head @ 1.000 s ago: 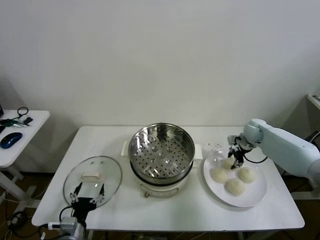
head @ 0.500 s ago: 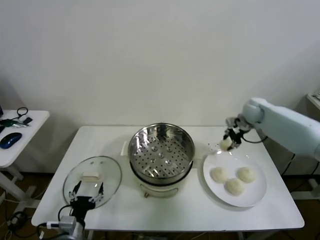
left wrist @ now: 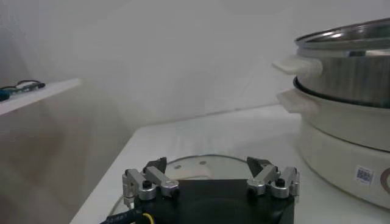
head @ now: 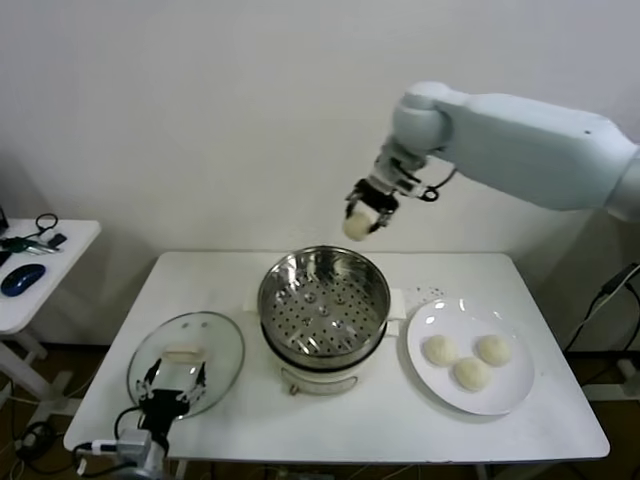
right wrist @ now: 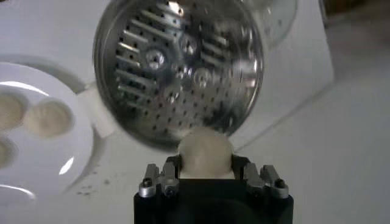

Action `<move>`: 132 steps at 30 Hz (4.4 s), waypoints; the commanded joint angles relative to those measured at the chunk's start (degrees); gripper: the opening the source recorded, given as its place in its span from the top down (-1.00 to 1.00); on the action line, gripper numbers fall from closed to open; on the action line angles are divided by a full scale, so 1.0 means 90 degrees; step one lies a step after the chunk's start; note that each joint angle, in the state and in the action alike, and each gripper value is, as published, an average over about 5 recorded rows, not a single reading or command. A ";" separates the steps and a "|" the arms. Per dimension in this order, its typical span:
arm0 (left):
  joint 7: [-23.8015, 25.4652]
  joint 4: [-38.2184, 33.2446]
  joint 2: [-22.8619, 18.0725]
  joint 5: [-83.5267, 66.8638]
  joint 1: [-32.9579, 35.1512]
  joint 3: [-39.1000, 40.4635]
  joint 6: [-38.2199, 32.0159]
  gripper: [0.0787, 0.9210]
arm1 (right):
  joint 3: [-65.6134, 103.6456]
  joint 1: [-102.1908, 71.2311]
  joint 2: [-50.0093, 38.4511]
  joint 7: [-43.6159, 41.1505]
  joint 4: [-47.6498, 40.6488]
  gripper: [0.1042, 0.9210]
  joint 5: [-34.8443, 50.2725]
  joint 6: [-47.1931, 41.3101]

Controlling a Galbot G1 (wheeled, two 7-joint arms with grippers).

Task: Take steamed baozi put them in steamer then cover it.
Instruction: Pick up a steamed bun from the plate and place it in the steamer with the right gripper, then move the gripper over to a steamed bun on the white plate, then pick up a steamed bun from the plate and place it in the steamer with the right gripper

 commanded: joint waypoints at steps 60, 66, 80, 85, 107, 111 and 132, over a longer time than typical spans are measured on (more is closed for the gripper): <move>-0.0011 -0.0006 -0.0067 0.0116 -0.0054 0.0183 -0.0011 -0.77 | -0.4655 0.1421 -0.4012 0.1310 0.2600 -0.76 0.3753 -0.4392; -0.0013 0.0060 -0.0060 0.0112 -0.0058 0.0187 0.0004 -0.77 | -0.3526 0.0129 -0.3869 0.1905 0.2485 -0.76 0.3572 -0.5129; -0.0029 0.0148 -0.0200 0.0233 0.0028 0.0233 -0.0065 -0.77 | -0.1211 -0.2442 -0.3559 0.2050 0.1194 -0.76 0.2463 -0.5407; -0.0033 0.0191 -0.0214 0.0257 0.0038 0.0242 -0.0097 -0.77 | -0.0426 -0.2958 -0.3389 0.2065 0.0714 -0.76 0.2359 -0.5393; -0.0039 0.0268 -0.0197 0.0350 0.0025 0.0227 -0.0110 -0.77 | -0.0222 -0.3304 -0.2944 0.1928 0.0108 -0.66 0.2282 -0.5295; -0.0039 0.0273 -0.0199 0.0352 0.0004 0.0226 -0.0094 -0.77 | -0.0181 -0.3313 -0.2953 0.1852 0.0122 -0.42 0.2318 -0.5247; -0.0045 0.0196 -0.0185 0.0383 0.0000 0.0220 -0.0051 -0.77 | -0.1620 0.0094 -0.3114 0.0713 0.0244 -0.18 0.3501 -0.4386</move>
